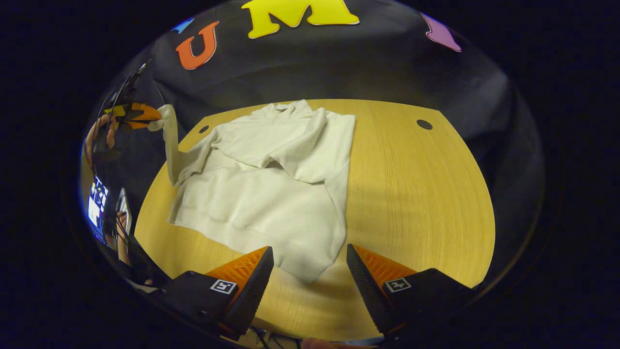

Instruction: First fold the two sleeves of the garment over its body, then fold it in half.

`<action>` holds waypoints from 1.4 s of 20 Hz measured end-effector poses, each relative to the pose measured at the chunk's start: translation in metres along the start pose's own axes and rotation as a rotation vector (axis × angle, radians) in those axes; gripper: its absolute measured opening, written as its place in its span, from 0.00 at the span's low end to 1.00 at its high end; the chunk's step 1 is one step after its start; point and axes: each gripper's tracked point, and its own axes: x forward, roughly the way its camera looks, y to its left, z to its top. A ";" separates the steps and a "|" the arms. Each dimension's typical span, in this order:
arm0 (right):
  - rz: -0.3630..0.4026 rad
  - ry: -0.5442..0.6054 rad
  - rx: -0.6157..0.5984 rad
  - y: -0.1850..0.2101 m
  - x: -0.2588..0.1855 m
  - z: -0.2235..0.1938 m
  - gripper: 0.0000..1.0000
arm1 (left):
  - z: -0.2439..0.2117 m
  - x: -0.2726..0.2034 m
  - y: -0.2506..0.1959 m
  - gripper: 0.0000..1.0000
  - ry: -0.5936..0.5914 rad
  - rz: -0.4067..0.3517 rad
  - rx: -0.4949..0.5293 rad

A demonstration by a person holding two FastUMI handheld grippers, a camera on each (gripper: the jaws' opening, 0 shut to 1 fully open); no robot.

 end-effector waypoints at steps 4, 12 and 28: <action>-0.004 -0.002 0.041 -0.026 0.000 -0.003 0.94 | -0.022 0.026 -0.082 0.05 0.045 -0.074 0.079; -0.023 0.029 0.063 -0.059 0.019 -0.013 0.94 | -0.102 0.084 -0.235 0.05 0.164 -0.207 0.239; -0.019 0.038 0.114 -0.064 0.028 -0.032 0.94 | -0.169 0.099 -0.310 0.06 0.279 -0.236 0.349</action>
